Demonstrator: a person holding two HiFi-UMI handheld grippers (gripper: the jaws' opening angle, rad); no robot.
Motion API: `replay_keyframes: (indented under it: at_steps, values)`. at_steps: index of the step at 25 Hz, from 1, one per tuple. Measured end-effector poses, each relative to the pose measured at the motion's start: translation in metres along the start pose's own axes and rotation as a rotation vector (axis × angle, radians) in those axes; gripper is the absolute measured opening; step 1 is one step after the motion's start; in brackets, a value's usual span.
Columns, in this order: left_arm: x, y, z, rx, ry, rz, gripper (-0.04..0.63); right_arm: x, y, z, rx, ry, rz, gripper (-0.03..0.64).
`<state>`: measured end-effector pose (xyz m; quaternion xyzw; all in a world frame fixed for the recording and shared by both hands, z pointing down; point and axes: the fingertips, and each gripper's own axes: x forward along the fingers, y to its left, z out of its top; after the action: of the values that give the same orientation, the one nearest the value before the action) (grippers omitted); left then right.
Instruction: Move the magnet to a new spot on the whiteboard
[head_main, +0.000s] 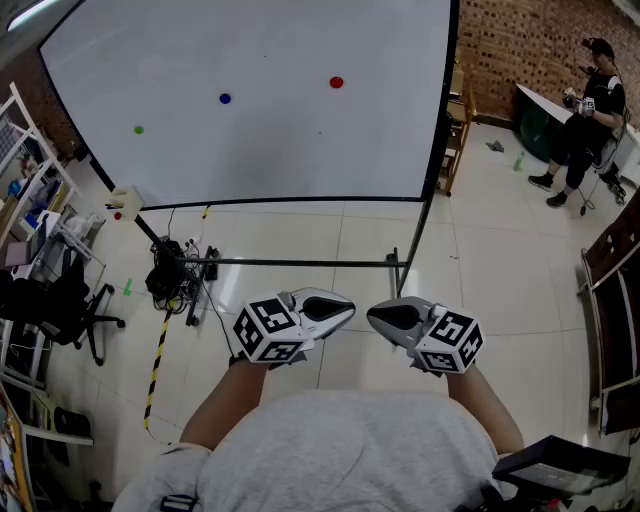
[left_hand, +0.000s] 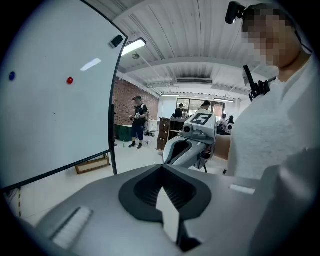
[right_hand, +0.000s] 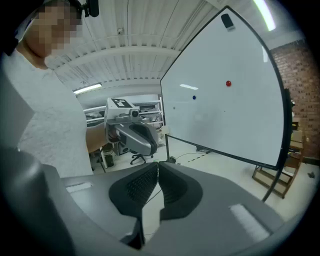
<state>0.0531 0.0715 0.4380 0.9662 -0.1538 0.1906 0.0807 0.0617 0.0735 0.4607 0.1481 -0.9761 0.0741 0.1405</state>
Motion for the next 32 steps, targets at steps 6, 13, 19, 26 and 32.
replay_keyframes:
  at_steps: [6,13,19,26,32]
  values:
    - [-0.002,0.002,0.001,-0.003,-0.017,0.018,-0.020,-0.002,0.000,0.004,-0.022,-0.024,-0.002,0.025]
    - [-0.006,0.009,-0.007,-0.025,-0.026,0.034,-0.018,0.008,-0.003,0.001,-0.019,-0.014,0.018,0.023]
    - [-0.015,0.036,-0.012,-0.040,-0.042,0.058,-0.020,0.027,-0.016,0.001,-0.020,-0.004,0.029,0.033]
    - [-0.018,0.101,0.002,-0.007,-0.072,0.030,-0.019,0.060,-0.071,0.016,-0.026,-0.007,0.003,0.046]
    - [-0.017,0.202,0.005,0.013,-0.038,0.008,-0.018,0.112,-0.154,0.039,-0.054,0.000,-0.060,0.026]
